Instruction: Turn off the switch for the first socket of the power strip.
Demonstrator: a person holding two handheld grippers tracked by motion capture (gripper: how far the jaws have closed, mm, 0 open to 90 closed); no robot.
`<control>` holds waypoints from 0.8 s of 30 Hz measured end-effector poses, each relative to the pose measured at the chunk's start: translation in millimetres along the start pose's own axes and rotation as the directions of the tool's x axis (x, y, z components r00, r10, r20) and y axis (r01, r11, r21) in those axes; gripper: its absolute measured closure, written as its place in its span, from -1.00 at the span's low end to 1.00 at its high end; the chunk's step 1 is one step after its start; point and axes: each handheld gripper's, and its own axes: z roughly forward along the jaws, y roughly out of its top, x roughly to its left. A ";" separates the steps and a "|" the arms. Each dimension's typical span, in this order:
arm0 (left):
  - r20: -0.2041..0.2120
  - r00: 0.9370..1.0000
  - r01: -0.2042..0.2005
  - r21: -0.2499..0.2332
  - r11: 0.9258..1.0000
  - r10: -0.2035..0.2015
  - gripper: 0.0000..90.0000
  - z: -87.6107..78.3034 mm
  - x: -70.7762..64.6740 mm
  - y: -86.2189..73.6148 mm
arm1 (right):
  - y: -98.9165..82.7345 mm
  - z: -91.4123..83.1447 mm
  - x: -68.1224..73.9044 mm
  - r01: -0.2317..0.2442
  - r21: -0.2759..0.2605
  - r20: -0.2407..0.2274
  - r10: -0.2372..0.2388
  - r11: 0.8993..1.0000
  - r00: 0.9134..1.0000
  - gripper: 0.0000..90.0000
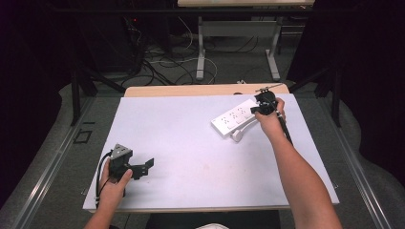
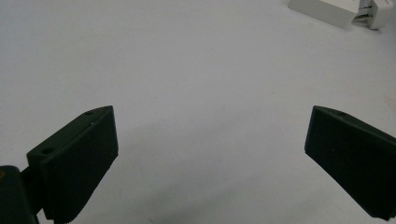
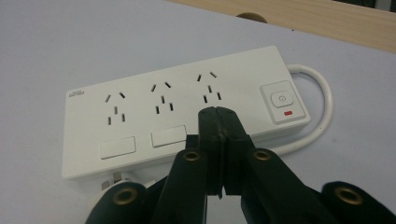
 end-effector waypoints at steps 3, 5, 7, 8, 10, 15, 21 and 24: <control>0.000 1.000 0.000 0.001 1.000 0.000 -0.94 0.1 -0.2 0.0 | -0.5 1.6 0.5 -0.012 0.001 0.001 0.012 1.000 1.000 1.00; 0.000 1.000 0.000 0.001 1.000 0.000 -0.94 0.2 -0.2 0.0 | -1.1 4.6 1.0 -0.020 0.002 0.005 0.020 1.000 1.000 1.00; 0.000 1.000 0.000 0.001 1.000 0.000 -0.94 0.1 -0.1 0.0 | -1.4 6.3 1.0 -0.021 -0.001 0.006 0.021 1.000 1.000 1.00; 0.000 1.000 0.000 0.001 1.000 0.000 -0.94 0.1 0.1 -0.1 | -1.5 7.3 1.4 -0.025 0.001 0.000 0.025 1.000 1.000 1.00; 0.000 1.000 0.003 -0.001 1.000 -0.003 -0.94 0.3 0.2 -0.2 | -2.0 9.7 2.0 -0.024 0.000 0.001 0.024 1.000 1.000 1.00; 0.000 1.000 0.003 -0.001 1.000 -0.003 -0.94 -0.1 0.4 -0.2 | -3.6 18.0 2.9 -0.014 0.020 0.005 0.014 1.000 1.000 0.99; 0.000 1.000 0.006 -0.001 1.000 -0.006 -0.94 0.6 0.9 -0.4 | -3.6 23.7 3.3 -0.010 0.022 0.002 0.010 1.000 1.000 0.99; -0.001 1.000 0.006 -0.001 1.000 -0.006 -0.94 0.5 1.0 -0.4 | -3.9 25.9 2.4 -0.014 0.024 0.009 0.014 1.000 1.000 0.99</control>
